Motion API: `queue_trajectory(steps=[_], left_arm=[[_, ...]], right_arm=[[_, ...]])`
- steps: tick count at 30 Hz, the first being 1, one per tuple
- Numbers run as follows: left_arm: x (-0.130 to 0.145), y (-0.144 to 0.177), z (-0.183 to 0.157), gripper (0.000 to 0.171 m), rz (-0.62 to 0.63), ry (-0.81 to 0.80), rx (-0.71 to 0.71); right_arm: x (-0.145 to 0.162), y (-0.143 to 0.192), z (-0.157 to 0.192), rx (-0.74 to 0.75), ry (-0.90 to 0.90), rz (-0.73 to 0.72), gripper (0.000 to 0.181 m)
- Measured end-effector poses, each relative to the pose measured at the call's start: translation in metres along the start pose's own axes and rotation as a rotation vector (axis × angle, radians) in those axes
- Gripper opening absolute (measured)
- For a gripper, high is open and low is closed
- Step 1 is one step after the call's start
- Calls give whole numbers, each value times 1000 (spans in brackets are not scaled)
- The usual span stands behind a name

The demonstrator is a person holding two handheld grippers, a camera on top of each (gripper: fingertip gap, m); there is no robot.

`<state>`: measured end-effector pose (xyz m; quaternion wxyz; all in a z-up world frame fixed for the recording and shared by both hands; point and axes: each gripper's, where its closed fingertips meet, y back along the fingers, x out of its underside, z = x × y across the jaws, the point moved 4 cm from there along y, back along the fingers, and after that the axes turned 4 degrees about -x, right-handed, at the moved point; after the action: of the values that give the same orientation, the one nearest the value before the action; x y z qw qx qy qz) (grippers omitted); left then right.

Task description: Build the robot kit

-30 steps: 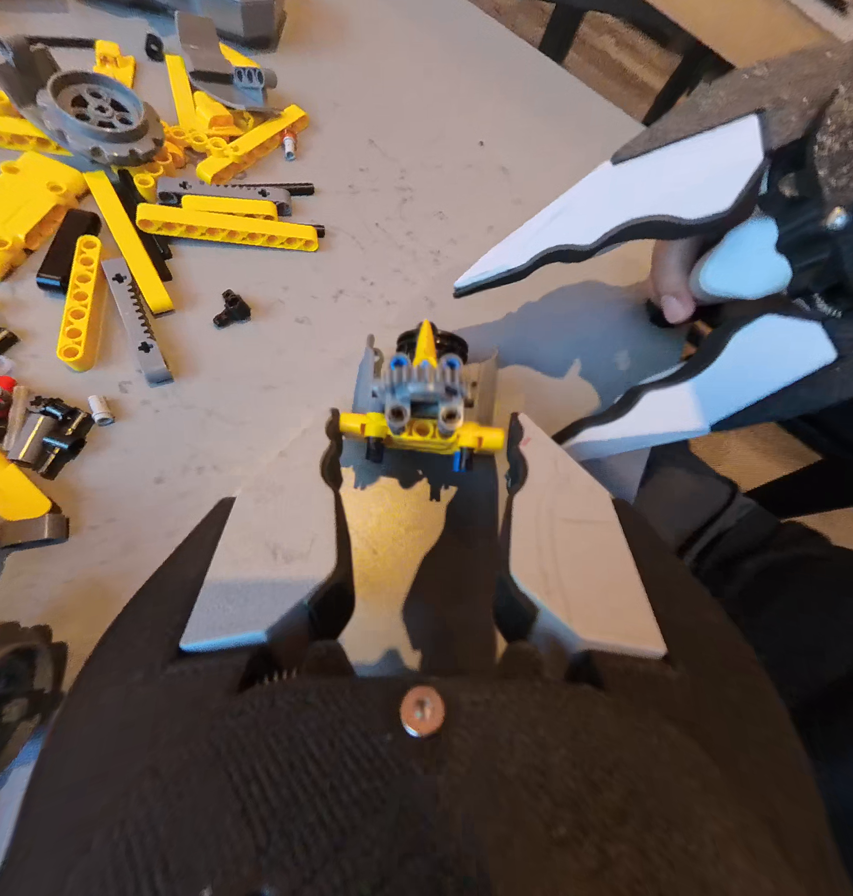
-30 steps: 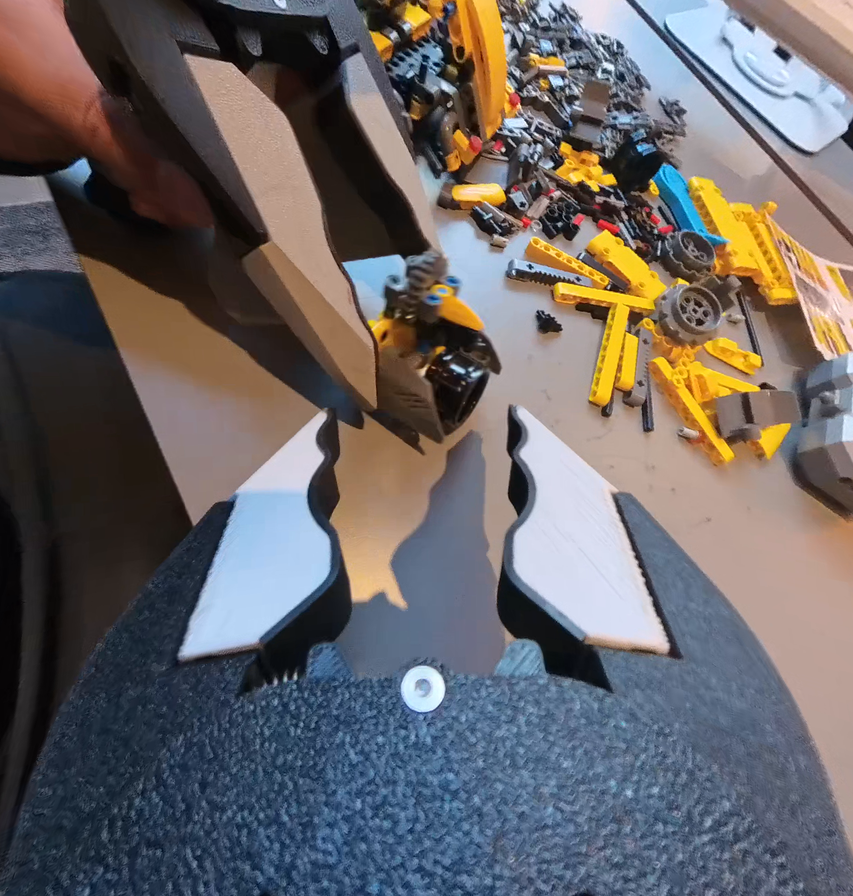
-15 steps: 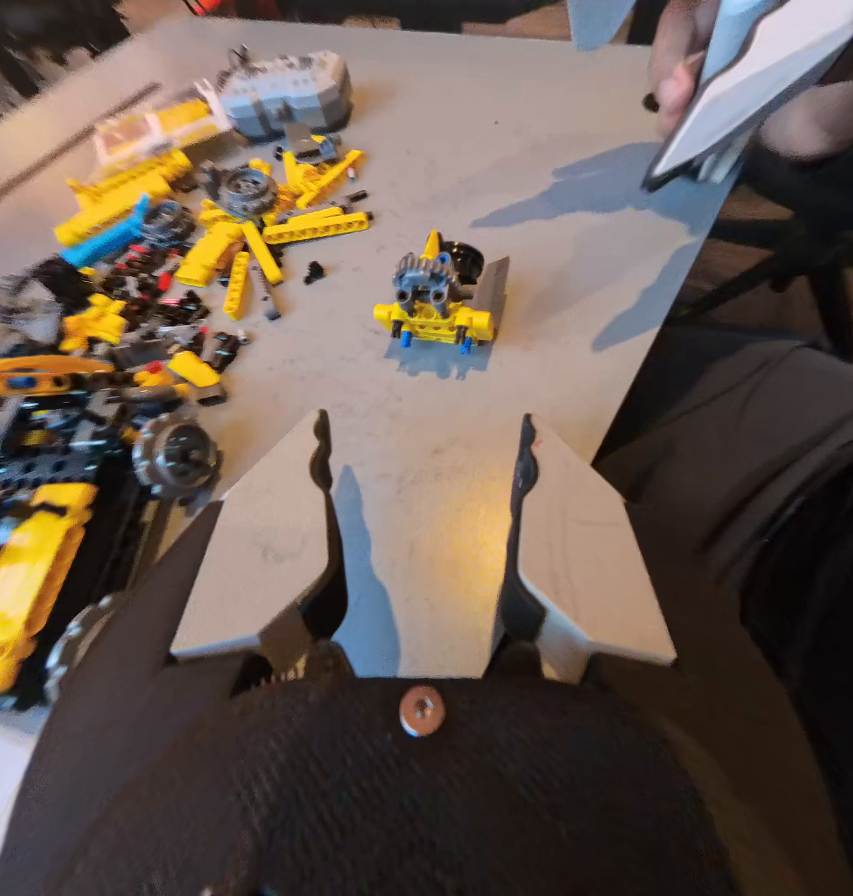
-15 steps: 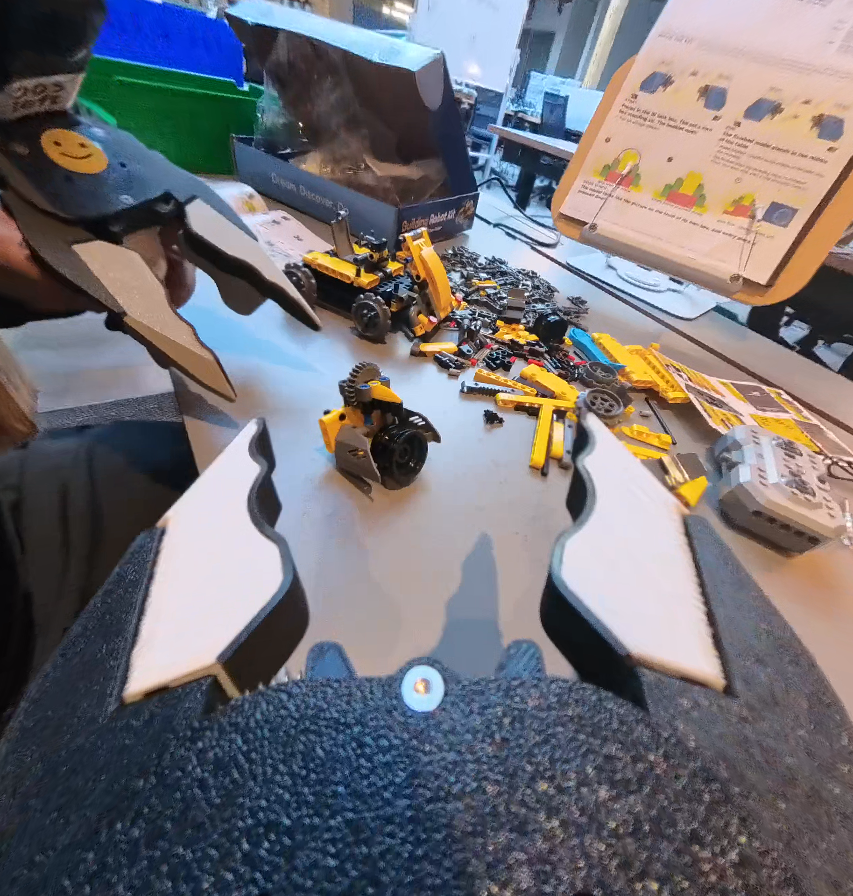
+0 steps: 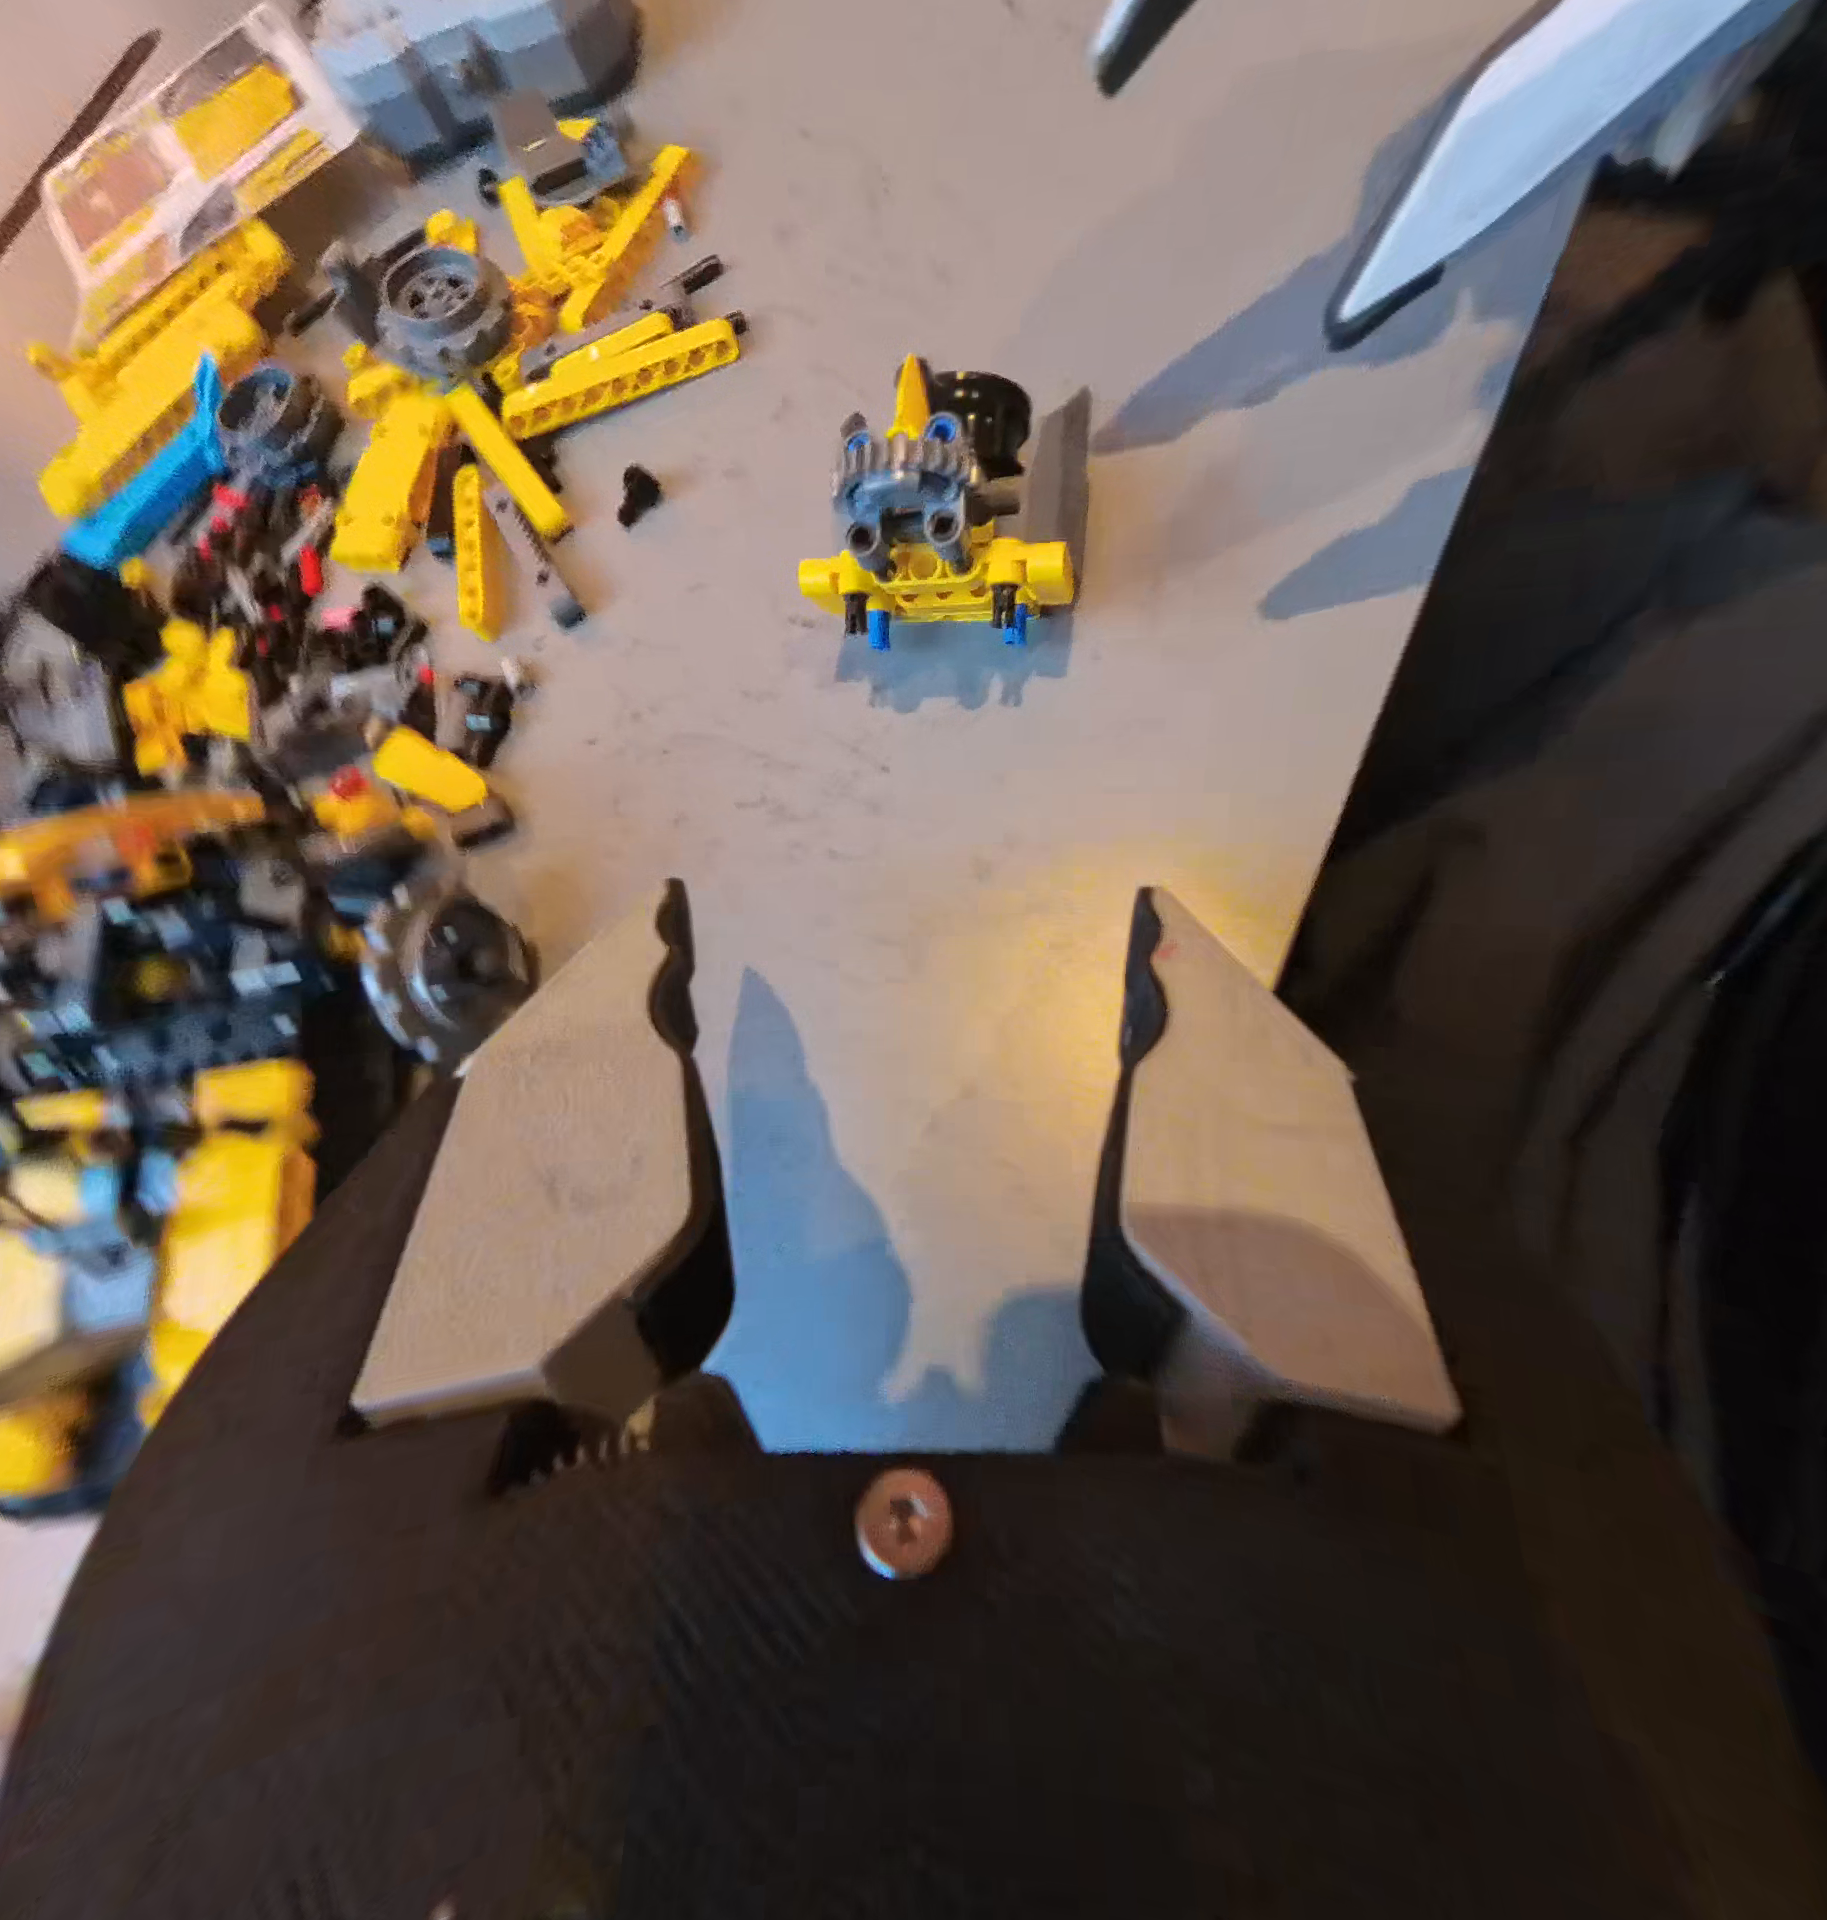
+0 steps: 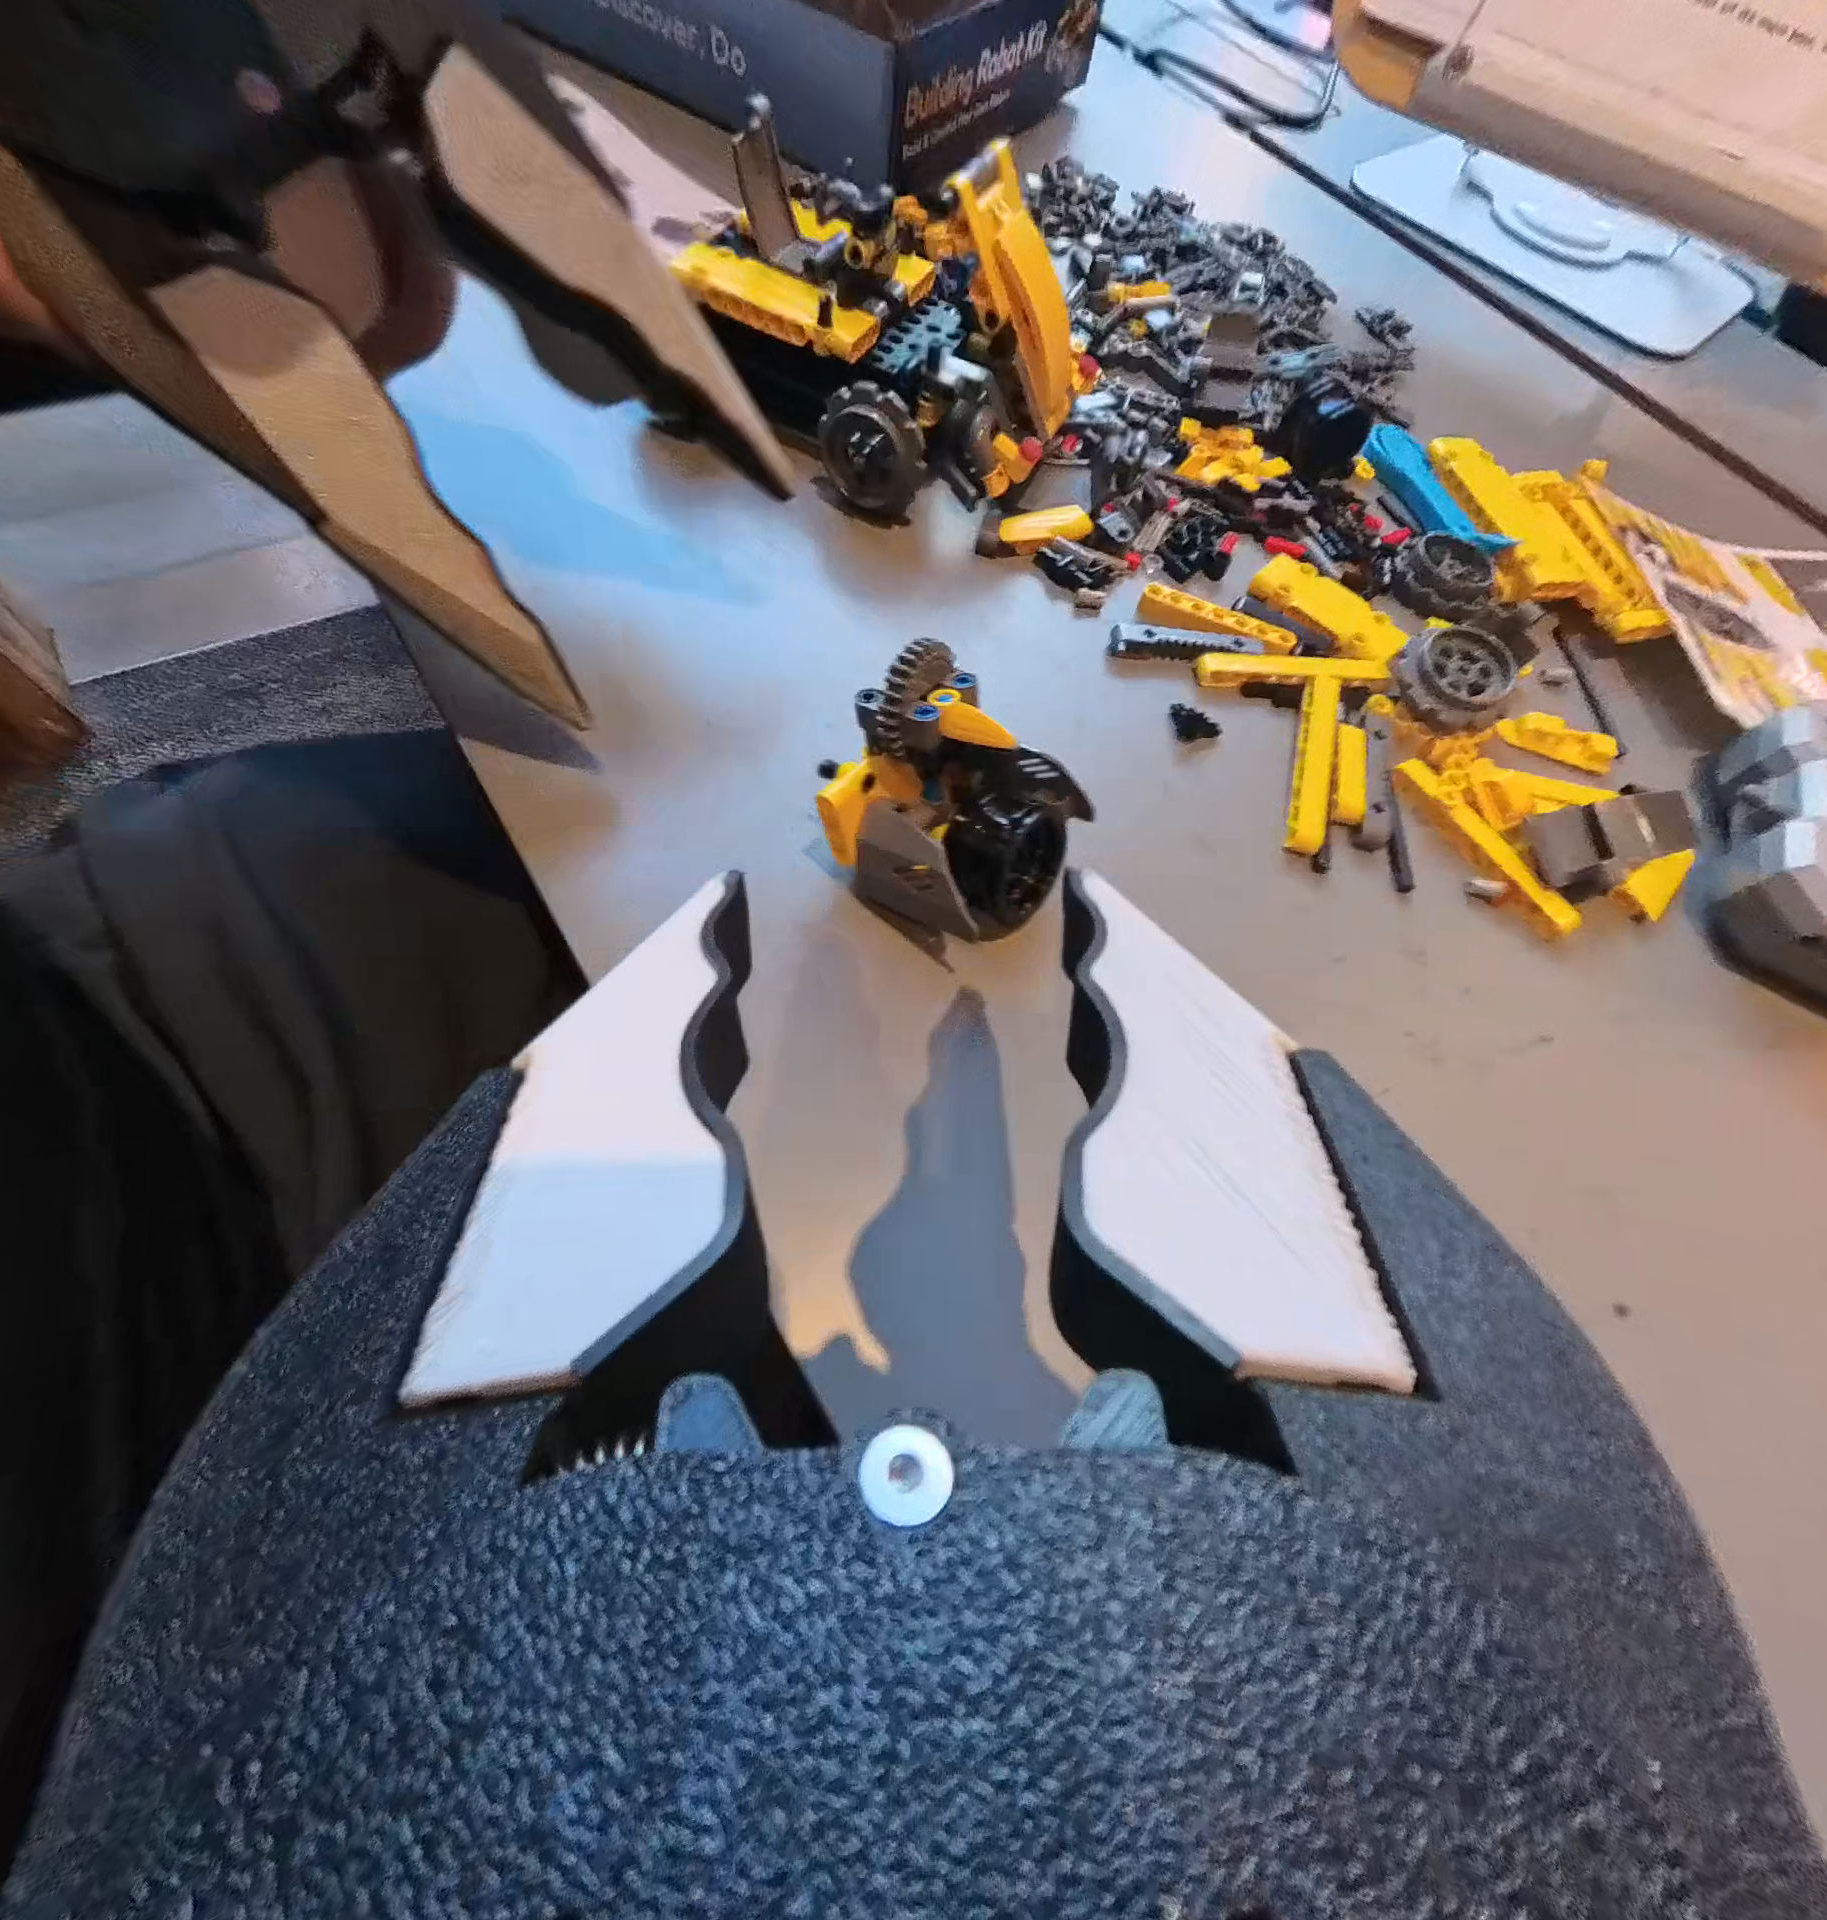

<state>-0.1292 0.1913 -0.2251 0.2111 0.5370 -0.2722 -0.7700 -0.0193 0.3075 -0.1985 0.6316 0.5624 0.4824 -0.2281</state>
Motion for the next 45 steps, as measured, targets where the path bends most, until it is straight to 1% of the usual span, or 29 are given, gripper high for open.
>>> queue_trajectory(steps=[2,4,6,8,10,11,12,14,15,17,19,20,22,24,26,28,30,31,32,35,37,38,39,41,42,44,45], left_arm=[[-9,-10,10,85,25,-145,-11],[-21,-22,16,84,41,-261,17],[-34,-34,19,81,43,-367,50],[-41,-45,21,80,44,-478,102],[-39,-54,25,78,75,-593,146],[-38,-57,28,75,82,-646,155],[-38,-59,32,71,80,-687,160],[-41,-61,38,67,74,-719,171],[-43,-60,40,66,61,-715,181],[-50,-56,37,66,12,-659,228],[-57,-50,29,65,-53,-575,289],[-59,-46,26,64,-83,-546,321],[-57,-42,23,57,-100,-565,352],[-54,-45,28,52,-64,-638,348],[-54,-55,33,53,-16,-675,357],[-49,-67,33,54,35,-672,410],[-41,-76,26,56,89,-653,471],[-43,-77,21,48,66,-617,495],[-44,-78,18,49,56,-596,497],[-43,-79,12,28,56,-511,436],[-40,-75,8,23,68,-453,385],[-39,-73,7,22,73,-429,354],[-37,-70,6,21,75,-409,335],[-34,-66,2,21,85,-354,320],[-32,-63,0,23,100,-320,333],[-30,-55,-8,21,120,-241,386],[-29,-51,-9,25,125,-207,394]], right_arm=[[0,-6,8,8,-18,28,61],[0,-12,14,21,-20,31,62],[2,-17,11,65,-8,34,59],[7,-24,3,99,29,57,57],[12,-30,-1,60,76,87,49],[13,-31,-2,29,101,99,39],[13,-32,-5,16,121,108,36],[12,-31,-10,-39,142,105,36],[11,-31,-12,-63,139,99,36],[11,-30,-17,-81,120,86,42],[9,-29,-19,-63,81,60,52],[9,-29,-17,-58,56,40,54],[10,-30,-9,-63,2,19,57],[10,-32,-9,-9,-9,32,66],[7,-35,-9,19,-36,25,71],[7,-41,-9,36,-61,53,79],[8,-44,-9,73,-43,73,82],[7,-46,-8,75,-34,78,80],[8,-47,-7,74,-29,89,75],[13,-46,-11,78,-19,122,64],[20,-39,-18,91,-8,147,54],[23,-35,-18,55,-15,145,50],[24,-32,-16,14,-32,135,49],[25,-26,-18,-2,-60,115,49],[25,-24,-19,-11,-60,113,47],[25,-22,-17,-36,-34,100,51],[25,-21,-11,-81,-6,89,45]])
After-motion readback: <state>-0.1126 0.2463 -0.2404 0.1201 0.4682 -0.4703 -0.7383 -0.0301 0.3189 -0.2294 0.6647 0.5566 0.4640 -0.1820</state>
